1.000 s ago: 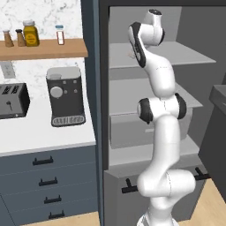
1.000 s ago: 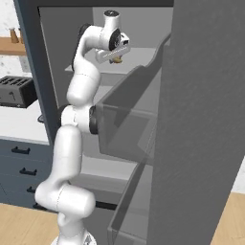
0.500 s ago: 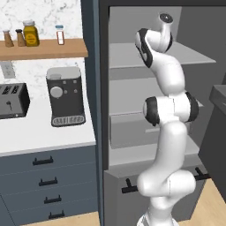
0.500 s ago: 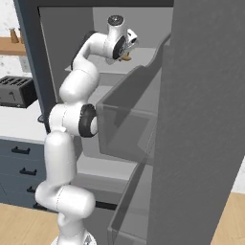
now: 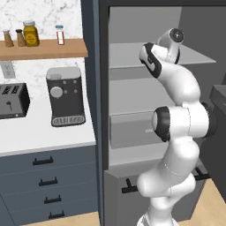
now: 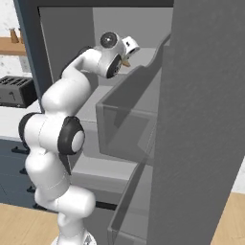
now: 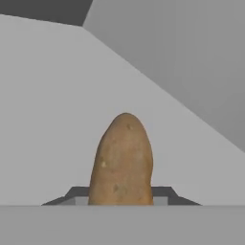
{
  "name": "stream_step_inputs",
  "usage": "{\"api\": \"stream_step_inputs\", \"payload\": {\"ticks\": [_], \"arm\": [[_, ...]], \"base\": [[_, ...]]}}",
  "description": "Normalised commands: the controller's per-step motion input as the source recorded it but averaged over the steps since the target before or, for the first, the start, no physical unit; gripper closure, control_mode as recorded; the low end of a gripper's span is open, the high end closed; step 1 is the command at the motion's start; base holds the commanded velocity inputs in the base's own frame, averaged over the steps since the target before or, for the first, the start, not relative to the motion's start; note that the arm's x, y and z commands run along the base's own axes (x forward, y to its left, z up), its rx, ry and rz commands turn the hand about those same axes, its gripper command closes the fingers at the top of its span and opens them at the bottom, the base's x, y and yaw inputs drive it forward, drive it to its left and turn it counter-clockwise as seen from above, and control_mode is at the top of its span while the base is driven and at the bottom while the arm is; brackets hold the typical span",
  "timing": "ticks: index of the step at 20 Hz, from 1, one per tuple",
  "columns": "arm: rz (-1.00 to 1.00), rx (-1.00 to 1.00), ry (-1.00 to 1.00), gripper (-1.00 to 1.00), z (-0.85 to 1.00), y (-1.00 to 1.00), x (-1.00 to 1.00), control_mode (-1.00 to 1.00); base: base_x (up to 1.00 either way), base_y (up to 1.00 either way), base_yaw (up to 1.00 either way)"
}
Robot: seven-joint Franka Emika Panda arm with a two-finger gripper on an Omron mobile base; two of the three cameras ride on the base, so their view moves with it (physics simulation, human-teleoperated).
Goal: Place one sweet potato and one chicken drumstick in each tupperware on the nearby counter, to pack two identical lunches.
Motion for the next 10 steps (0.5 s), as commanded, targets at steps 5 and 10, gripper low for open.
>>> {"api": "stream_step_inputs", "payload": {"ticks": [5, 10], "arm": [[0.00, 0.03, 0.49, 1.00, 0.38, -0.01, -1.00, -1.00], [0.01, -0.08, 0.13, 1.00, -0.85, 0.11, -1.00, -1.00]], "base": [[0.00, 0.00, 0.00], [0.00, 0.00, 0.00]]}}
